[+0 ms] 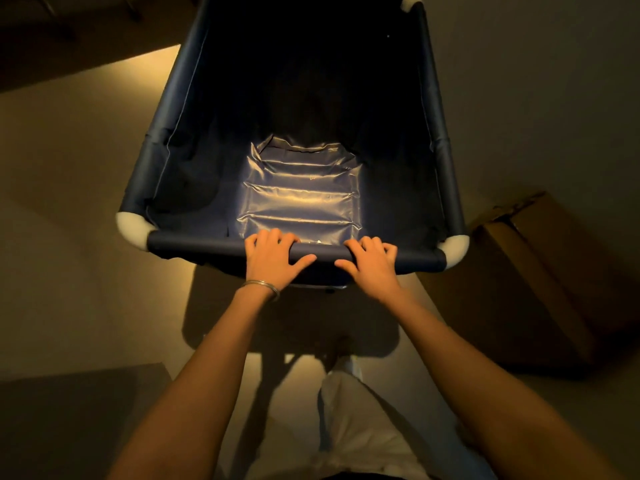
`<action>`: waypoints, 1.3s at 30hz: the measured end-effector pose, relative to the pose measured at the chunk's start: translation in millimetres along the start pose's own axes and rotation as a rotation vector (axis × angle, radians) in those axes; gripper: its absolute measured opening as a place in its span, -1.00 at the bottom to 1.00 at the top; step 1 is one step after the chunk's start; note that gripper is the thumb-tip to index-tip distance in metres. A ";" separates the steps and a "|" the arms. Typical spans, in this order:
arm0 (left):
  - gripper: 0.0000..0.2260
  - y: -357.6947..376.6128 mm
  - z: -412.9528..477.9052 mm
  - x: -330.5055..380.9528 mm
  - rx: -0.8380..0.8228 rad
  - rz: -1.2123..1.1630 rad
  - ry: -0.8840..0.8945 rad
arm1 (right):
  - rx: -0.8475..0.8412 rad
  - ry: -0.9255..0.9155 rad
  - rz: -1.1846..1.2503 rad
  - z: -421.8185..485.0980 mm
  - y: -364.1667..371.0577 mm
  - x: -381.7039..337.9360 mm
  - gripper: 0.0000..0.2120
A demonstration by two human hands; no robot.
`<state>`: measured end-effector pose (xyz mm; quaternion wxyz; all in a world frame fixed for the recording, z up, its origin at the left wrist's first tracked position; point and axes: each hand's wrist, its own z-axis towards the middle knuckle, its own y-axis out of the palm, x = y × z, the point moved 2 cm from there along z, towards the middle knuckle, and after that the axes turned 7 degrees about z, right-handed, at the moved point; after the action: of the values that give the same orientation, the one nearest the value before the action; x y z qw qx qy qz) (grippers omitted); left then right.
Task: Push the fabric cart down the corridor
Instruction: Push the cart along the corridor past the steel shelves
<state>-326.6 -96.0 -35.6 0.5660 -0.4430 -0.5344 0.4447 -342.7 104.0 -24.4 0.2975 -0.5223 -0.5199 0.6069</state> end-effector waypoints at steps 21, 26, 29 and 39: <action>-0.55 4.6 172.3 24.0 -0.055 0.031 -0.309 | -0.096 -0.254 0.006 212.7 -47.2 76.6 -0.49; -0.57 5.8 219.2 17.1 -0.059 0.046 -0.339 | -0.179 -0.279 -0.009 273.5 -57.2 83.7 -0.54; -0.58 5.2 250.0 9.4 -0.058 0.043 -0.355 | -0.209 -0.298 -0.010 313.8 -61.6 84.1 -0.60; -0.57 -11.5 358.1 -35.2 -0.124 0.002 -0.404 | -0.312 -0.339 -0.006 452.3 -76.5 66.1 -0.64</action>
<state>-685.2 -123.5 -18.8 0.4186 -0.3793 -0.6629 0.4914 -801.6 40.5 -12.8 0.1233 -0.4509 -0.6518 0.5972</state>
